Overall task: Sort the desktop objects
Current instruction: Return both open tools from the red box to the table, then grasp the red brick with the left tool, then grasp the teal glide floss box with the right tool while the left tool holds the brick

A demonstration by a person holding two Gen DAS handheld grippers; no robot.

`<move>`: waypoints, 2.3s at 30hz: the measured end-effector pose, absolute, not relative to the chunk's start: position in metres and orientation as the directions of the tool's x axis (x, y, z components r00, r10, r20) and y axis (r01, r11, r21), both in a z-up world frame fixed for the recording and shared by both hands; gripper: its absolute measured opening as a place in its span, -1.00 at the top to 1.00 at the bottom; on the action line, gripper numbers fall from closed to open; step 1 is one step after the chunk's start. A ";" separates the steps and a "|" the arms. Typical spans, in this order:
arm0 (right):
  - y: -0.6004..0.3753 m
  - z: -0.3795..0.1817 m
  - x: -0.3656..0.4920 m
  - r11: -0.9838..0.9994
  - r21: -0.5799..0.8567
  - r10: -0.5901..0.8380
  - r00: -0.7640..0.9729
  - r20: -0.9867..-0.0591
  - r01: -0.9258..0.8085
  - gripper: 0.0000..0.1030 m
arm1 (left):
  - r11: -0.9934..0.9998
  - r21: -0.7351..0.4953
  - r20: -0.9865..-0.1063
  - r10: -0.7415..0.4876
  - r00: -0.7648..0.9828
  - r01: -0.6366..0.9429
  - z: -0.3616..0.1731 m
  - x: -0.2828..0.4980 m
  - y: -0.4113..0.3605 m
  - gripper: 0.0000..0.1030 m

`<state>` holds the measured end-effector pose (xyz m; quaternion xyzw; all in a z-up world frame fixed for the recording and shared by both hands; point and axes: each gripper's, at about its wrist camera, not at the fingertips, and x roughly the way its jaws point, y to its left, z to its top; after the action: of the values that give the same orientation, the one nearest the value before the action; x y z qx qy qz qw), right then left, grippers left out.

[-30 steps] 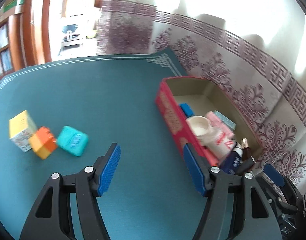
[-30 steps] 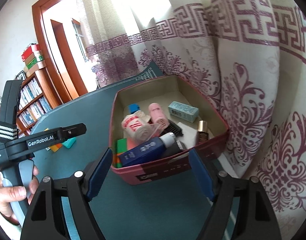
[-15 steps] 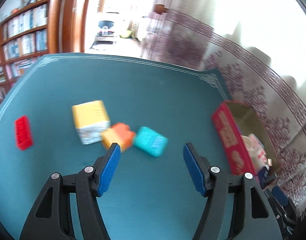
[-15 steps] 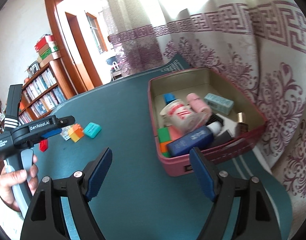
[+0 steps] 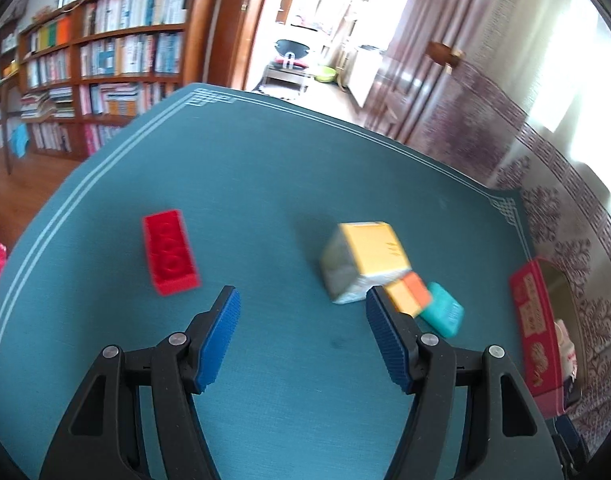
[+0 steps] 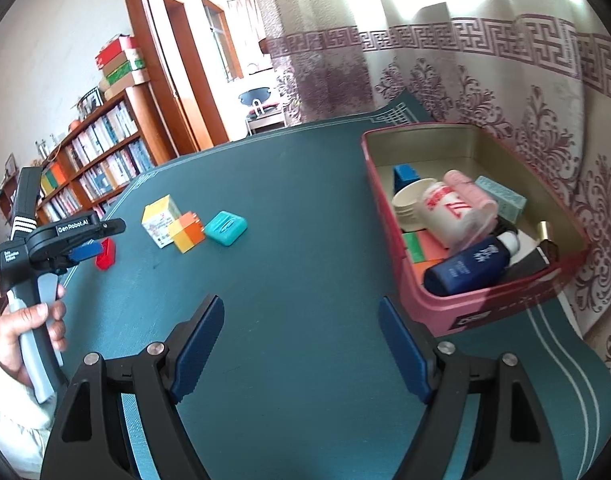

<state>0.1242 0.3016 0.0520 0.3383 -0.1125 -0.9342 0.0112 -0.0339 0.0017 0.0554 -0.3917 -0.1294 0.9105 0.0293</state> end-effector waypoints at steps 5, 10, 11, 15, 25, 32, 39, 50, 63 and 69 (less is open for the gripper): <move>0.295 0.049 0.120 -0.976 0.213 -0.107 -0.761 -0.639 -0.042 -0.61 | -0.963 -0.232 -0.720 0.074 -0.690 0.138 0.054 -0.042 -0.028 -0.33; 0.290 0.043 0.115 -0.976 0.217 -0.121 -0.746 -0.654 -0.033 -0.61 | -0.957 -0.186 -0.757 -0.006 -0.653 0.224 0.044 -0.057 -0.051 -0.33; 0.289 0.042 0.114 -0.976 0.217 -0.124 -0.743 -0.658 -0.029 -0.61 | -0.955 -0.178 -0.765 -0.018 -0.644 0.238 0.041 -0.061 -0.055 -0.33; 0.286 0.038 0.111 -0.976 0.216 -0.132 -0.733 -0.668 -0.021 -0.61 | -0.952 -0.153 -0.786 -0.045 -0.617 0.265 0.033 -0.073 -0.063 -0.33; 0.287 0.026 0.101 -0.972 0.233 -0.149 -0.692 -0.706 -0.028 -0.61 | -0.957 -0.077 -0.801 -0.107 -0.589 0.278 0.011 -0.103 -0.059 -0.05; 0.278 0.031 0.093 -0.978 0.209 -0.164 -0.671 -0.723 0.014 -0.61 | -0.978 -0.089 -0.756 -0.057 -0.652 0.189 0.017 -0.087 -0.040 0.35; 0.269 0.050 0.064 -0.980 0.178 -0.189 -0.665 -0.722 0.085 -0.61 | -0.992 -0.097 -0.700 0.010 -0.714 0.081 0.035 -0.065 -0.008 0.35; 0.224 0.025 -0.022 -0.983 0.065 -0.161 -0.628 -0.761 0.172 -0.61 | -0.995 -0.100 -0.674 0.064 -0.736 0.005 0.041 -0.051 0.013 0.34; 0.205 0.006 -0.065 -0.983 -0.030 -0.094 -0.637 -0.765 0.181 -0.28 | -0.995 -0.104 -0.684 0.068 -0.726 0.005 0.034 -0.051 0.015 0.34; 0.202 0.007 -0.054 -0.979 -0.035 -0.108 -0.649 -0.753 0.203 0.04 | -0.995 -0.098 -0.684 0.066 -0.727 0.002 0.034 -0.051 0.017 0.34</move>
<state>-0.0535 0.2018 0.0067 0.4102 0.0580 -0.9061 0.0859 -0.0511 0.0173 0.0343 -0.3693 -0.0460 0.9280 0.0173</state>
